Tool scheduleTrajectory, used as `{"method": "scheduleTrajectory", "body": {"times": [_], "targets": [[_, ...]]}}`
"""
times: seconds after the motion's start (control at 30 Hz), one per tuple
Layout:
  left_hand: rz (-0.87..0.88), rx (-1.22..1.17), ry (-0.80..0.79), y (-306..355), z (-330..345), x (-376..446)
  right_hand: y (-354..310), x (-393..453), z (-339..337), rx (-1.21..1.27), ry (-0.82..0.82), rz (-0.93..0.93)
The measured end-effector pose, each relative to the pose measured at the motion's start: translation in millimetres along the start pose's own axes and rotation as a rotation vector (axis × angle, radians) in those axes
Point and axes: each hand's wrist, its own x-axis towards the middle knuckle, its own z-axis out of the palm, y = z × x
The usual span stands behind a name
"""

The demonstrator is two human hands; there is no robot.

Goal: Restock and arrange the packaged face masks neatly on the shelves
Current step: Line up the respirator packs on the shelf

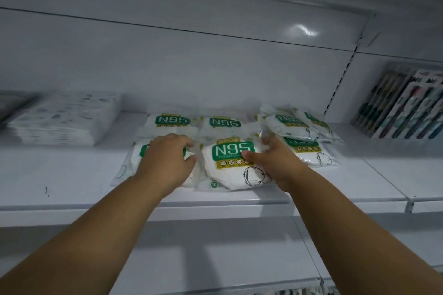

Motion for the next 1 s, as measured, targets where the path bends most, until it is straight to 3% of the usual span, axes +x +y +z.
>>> {"method": "scheduleTrajectory", "body": {"times": [0.1, 0.2, 0.27, 0.33, 0.5, 0.67, 0.83, 1.0], "targets": [[0.044, 0.031, 0.006, -2, 5, -2, 2, 1, 7, -0.524, 0.195, -0.098], [0.059, 0.052, 0.018, -5, 10, -1, 2, -9, 23, -0.933, 0.34, -0.425], [0.065, 0.042, 0.026, -8, 11, -1, 5, -12, 40, -0.932, 0.223, -0.622], [0.071, 0.033, 0.03, -11, 11, -2, 13, -10, 55, -0.923, 0.15, -0.686], [0.144, 0.049, 0.038, -9, 6, -4, 21, -2, 65, -0.897, 0.26, -0.739], [0.296, 0.059, 0.105, 17, -2, -7, 17, -8, 52, -0.723, 0.329, -0.786], [0.401, -0.019, 0.011, 57, 10, 1, 16, 4, -11, -0.734, 0.438, -0.695], [0.294, -0.157, -0.067, 103, 34, 19, 25, 36, -77, -0.896, 0.481, -0.584]]}}
